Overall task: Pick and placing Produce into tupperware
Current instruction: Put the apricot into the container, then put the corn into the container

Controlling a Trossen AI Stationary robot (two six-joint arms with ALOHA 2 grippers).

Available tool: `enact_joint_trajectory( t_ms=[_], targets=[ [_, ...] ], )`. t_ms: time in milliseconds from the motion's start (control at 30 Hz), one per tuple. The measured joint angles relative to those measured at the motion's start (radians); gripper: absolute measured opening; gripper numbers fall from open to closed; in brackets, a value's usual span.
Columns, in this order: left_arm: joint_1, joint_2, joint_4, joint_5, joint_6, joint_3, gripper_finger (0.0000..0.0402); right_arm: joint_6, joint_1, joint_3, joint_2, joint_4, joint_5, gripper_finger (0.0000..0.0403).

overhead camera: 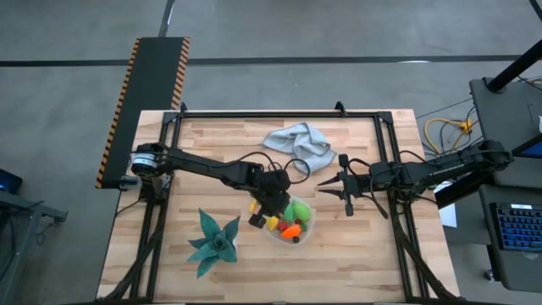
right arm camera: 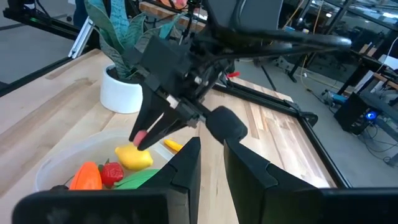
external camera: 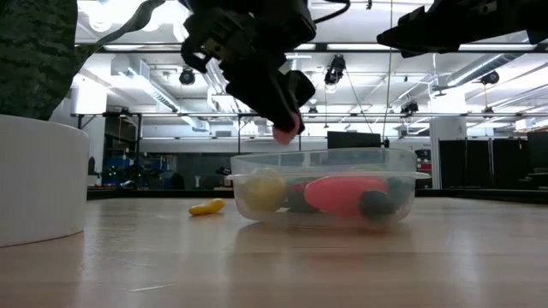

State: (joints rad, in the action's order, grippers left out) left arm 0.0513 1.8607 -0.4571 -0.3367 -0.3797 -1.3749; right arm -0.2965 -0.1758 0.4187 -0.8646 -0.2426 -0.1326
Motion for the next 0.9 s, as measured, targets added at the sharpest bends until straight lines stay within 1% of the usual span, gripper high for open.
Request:
enact_joint_trajectory(
  t_ms=[200, 333, 433, 567, 800, 900],
  targets=[
    [-0.001, 0.005, 0.046, 0.0, -0.004, 0.023, 0.0036, 0.0, 0.0, 0.0, 0.0, 0.001, 0.0, 0.0063],
    [-0.002, 0.005, 0.049, 0.0, -0.004, 0.039, 0.0037, 0.0, 0.0, 0.0, 0.0, 0.001, 0.0, 0.0063],
    [-0.003, 0.006, 0.055, 0.0, -0.004, 0.05, 0.0045, 0.0, 0.0, 0.0, 0.0, 0.001, 0.0, 0.0063],
    [-0.003, 0.007, 0.068, 0.0, -0.002, 0.053, 0.0076, 0.0, 0.0, 0.0, 0.0, 0.001, 0.0, 0.0063],
    [-0.004, 0.007, 0.088, 0.009, 0.006, 0.044, 0.0149, 0.0, 0.0, 0.0, 0.0, 0.002, 0.0, 0.0063],
    [-0.004, 0.007, 0.079, 0.014, 0.016, 0.038, 0.0172, 0.0, 0.0, 0.0, 0.0, 0.003, 0.0, 0.0063]
  ],
)
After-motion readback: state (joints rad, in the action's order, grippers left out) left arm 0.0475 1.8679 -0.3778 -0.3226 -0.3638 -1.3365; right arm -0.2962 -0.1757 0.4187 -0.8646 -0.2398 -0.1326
